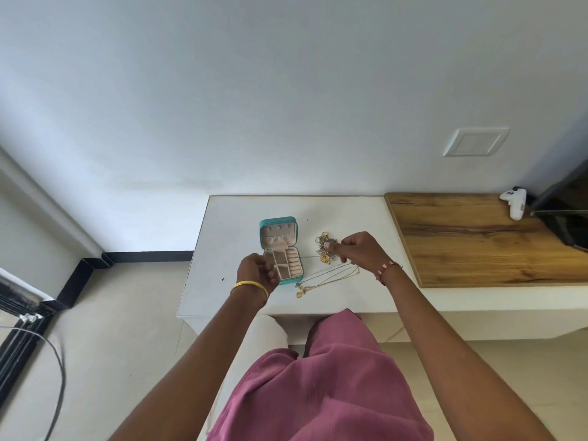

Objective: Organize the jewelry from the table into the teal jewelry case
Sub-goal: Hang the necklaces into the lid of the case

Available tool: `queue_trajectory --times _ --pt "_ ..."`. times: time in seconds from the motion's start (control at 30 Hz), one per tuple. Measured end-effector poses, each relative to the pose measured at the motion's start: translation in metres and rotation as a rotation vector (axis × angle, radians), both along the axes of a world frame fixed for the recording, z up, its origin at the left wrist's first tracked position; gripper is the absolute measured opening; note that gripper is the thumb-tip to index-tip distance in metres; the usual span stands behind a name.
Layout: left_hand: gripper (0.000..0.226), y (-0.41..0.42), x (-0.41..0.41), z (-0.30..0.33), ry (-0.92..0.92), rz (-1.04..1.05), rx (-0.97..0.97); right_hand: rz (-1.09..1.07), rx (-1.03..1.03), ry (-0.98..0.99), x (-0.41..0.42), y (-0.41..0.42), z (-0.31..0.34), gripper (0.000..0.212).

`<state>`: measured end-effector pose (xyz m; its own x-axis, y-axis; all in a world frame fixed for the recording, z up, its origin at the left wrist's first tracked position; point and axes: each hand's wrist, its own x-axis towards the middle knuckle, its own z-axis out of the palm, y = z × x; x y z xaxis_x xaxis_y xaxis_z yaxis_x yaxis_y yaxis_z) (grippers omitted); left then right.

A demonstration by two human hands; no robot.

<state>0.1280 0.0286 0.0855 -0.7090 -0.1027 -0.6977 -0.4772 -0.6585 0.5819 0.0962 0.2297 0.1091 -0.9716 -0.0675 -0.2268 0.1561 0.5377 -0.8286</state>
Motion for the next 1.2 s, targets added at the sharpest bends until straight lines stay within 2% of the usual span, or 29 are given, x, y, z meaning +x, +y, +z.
queue_trajectory --times 0.1,0.2,0.27,0.33,0.47,0.6,0.8,0.97,1.2 --pt "0.029 -0.008 -0.003 -0.003 -0.009 0.044 0.006 -0.015 -0.159 -0.055 -0.002 0.001 -0.001 0.051" --pt "0.027 -0.011 -0.003 -0.004 -0.028 -0.039 0.031 -0.093 -0.680 -0.135 -0.003 0.000 0.000 0.038" --pt "0.025 -0.009 -0.001 -0.004 -0.021 -0.148 0.008 -0.191 -1.017 -0.203 -0.006 0.002 -0.001 0.042" --pt "0.023 -0.007 0.001 -0.008 -0.012 -0.254 -0.064 -0.297 -1.162 -0.237 -0.012 0.005 -0.004 0.045" --pt "0.025 -0.009 0.004 -0.016 0.047 -0.387 -0.204 -0.345 -1.164 -0.238 -0.019 0.012 -0.006 0.033" --pt "0.029 -0.008 0.003 -0.019 0.078 -0.431 -0.285 -0.341 -1.091 -0.197 -0.022 0.016 -0.008 0.017" --pt "0.026 -0.005 -0.001 -0.027 0.025 -0.391 -0.257 -0.362 -1.021 -0.181 -0.024 0.021 -0.020 0.017" --pt "0.028 -0.011 -0.001 -0.037 -0.010 -0.353 -0.313 -0.423 -0.916 -0.186 -0.025 0.033 -0.033 0.015" --pt "0.025 0.007 -0.008 -0.052 -0.042 -0.326 -0.373 -0.627 -0.988 -0.269 -0.033 0.040 -0.064 0.021"
